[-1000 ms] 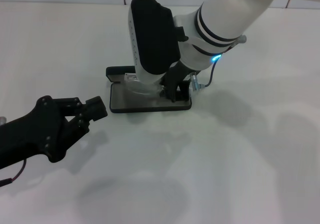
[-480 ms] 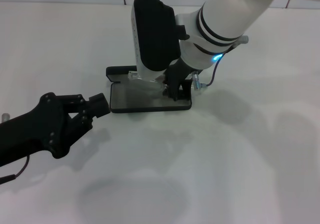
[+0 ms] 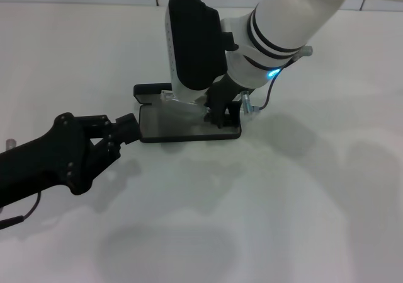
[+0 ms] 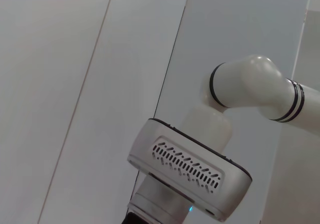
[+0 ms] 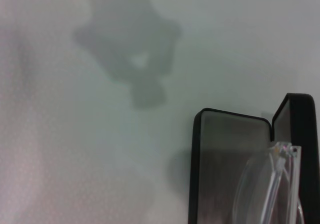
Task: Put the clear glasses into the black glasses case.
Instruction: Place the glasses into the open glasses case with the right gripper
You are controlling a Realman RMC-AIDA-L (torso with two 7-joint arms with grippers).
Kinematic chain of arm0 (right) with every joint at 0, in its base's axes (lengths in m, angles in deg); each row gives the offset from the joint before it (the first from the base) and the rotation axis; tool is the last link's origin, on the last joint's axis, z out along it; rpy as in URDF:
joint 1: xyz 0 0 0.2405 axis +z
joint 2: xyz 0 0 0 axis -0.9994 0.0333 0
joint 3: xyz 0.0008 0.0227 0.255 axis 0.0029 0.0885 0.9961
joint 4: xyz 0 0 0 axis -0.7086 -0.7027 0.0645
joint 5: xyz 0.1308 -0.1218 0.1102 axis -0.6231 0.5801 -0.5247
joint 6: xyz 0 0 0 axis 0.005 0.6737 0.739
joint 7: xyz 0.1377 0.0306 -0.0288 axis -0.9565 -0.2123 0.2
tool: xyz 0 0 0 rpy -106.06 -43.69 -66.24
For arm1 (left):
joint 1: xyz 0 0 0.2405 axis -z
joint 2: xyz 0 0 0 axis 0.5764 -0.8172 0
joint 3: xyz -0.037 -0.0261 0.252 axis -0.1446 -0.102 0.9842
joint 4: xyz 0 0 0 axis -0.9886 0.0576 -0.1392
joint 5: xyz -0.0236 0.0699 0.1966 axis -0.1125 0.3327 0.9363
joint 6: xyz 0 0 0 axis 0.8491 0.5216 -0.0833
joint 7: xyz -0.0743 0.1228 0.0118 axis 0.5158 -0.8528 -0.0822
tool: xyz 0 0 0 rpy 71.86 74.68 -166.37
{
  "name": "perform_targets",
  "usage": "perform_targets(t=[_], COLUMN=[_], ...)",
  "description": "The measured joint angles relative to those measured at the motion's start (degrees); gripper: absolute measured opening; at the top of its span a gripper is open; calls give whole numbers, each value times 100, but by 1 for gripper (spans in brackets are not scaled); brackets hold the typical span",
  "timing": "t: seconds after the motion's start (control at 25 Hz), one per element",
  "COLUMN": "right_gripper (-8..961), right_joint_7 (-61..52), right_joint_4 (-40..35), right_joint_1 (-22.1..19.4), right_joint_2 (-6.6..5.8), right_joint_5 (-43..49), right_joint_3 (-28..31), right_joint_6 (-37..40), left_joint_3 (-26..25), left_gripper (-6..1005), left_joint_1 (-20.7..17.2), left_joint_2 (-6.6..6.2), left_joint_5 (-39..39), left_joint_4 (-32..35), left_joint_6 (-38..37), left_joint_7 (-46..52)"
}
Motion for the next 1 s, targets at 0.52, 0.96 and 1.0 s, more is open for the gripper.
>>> perform_targets(t=[0.52, 0.96, 1.0], right_gripper=[122, 123, 123], right_joint_7=[15, 46, 49], right_joint_4=[35, 43, 39], right_joint_1=[21, -15, -12], right_joint_2=[0, 0, 0], right_joint_5=[-54, -55, -56], right_joint_3=[-182, -184, -195], right_joint_6=[-167, -217, -217], left_joint_3=[0, -111, -135], left_gripper=[89, 89, 89], left_joint_1=[-33, -21, -35], left_joint_2=[-24, -47, -42], left_joint_5=[17, 156, 161], left_joint_4=[18, 24, 22], left_joint_6=[7, 7, 7], left_joint_7=[0, 4, 1])
